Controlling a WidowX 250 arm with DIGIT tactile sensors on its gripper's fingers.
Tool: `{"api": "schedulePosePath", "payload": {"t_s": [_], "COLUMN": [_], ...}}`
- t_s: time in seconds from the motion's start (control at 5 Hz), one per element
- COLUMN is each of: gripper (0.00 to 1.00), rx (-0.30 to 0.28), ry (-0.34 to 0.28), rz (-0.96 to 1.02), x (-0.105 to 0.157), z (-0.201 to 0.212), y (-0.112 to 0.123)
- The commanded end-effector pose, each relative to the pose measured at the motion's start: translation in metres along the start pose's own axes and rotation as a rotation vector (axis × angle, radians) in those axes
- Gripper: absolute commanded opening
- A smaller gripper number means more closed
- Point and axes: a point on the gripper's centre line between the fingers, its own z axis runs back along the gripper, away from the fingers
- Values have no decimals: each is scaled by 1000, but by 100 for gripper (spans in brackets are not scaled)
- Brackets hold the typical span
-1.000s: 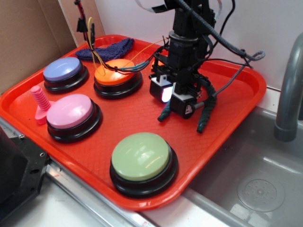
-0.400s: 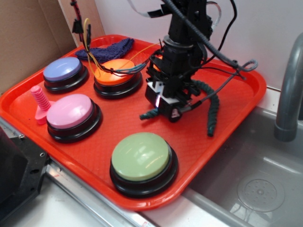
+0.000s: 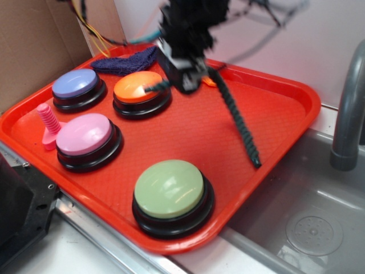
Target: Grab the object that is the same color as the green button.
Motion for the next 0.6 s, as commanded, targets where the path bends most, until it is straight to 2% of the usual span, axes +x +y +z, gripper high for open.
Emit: {"api": "schedulePosePath", "payload": {"t_s": [0.0, 0.2, 0.4], "gripper": [0, 0, 0], "rx": [-18, -4, 39], "ry": [-119, -134, -108], "rz": [168, 185, 201], "x": [-74, -91, -98], "z": [100, 148, 177], "y": [26, 34, 35]}}
